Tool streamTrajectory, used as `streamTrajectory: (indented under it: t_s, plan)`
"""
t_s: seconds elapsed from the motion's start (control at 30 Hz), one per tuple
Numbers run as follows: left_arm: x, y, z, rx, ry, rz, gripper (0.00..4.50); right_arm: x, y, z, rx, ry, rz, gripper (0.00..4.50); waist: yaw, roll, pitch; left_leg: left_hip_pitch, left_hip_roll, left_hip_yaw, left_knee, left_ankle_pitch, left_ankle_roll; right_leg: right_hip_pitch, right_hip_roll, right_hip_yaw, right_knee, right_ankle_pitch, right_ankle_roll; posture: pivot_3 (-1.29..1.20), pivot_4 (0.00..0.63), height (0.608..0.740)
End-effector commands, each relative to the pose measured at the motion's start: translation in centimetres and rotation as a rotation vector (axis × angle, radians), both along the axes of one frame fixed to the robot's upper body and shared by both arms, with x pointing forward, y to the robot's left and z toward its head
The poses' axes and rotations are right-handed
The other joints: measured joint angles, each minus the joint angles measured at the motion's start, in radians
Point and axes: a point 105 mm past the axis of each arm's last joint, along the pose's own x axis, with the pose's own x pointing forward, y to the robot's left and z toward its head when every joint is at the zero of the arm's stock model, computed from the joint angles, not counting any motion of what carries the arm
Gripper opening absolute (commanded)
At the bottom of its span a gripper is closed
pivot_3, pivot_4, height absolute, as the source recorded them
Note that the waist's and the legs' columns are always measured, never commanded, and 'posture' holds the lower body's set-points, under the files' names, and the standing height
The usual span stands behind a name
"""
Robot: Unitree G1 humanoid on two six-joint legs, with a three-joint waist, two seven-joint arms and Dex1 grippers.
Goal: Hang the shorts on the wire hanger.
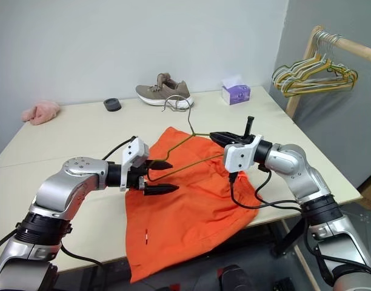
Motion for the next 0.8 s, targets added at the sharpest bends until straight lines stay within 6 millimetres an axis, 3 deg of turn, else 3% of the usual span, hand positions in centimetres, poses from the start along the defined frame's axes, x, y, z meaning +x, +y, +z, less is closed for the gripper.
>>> streamTrajectory:
  t_s: [0.03,0.4,0.57,0.67,0.8]
  plan:
    - [0.3,-0.1,0.6,-0.008,-0.045,-0.001,3.56,-1.1,0.9,1.9,0.041,-0.051,0.063,0.0,0.0,0.0,0.0,0.0,0.0,0.0,0.0,0.0,0.0,0.0,0.0,0.0,0.0,0.0,0.0,-0.23,0.022,0.74]
    - [0.4,-0.4,0.6,-0.049,-0.056,0.016,0.15,-2.1,1.7,1.4,0.048,-0.008,0.108,0.0,0.0,0.0,0.0,0.0,0.0,0.0,0.0,0.0,0.0,0.0,0.0,0.0,0.0,0.0,0.0,-0.23,0.021,0.74]
    - [0.3,-0.4,0.4,-0.05,-0.056,0.019,0.0,-2.6,1.8,0.3,0.003,0.047,0.127,0.0,0.0,0.0,0.0,0.0,0.0,0.0,0.0,0.0,0.0,0.0,0.0,0.0,0.0,0.0,0.0,-0.23,0.02,0.74]
    - [0.2,0.0,0.0,-0.031,-0.054,0.029,0.0,-2.7,1.4,0.3,0.003,0.102,0.119,0.73,-0.001,0.0,0.0,0.0,0.0,0.0,0.0,0.0,0.0,0.0,0.0,0.0,0.0,0.0,0.0,-0.23,0.019,0.74]
    - [0.1,0.5,-0.6,0.012,-0.069,0.042,0.0,-2.5,-0.5,0.3,-0.023,0.215,0.061,2.07,0.001,0.0,0.0,0.0,0.001,0.0,0.0,0.0,0.0,0.0,0.0,0.0,0.0,0.0,0.0,-0.23,0.021,0.74]
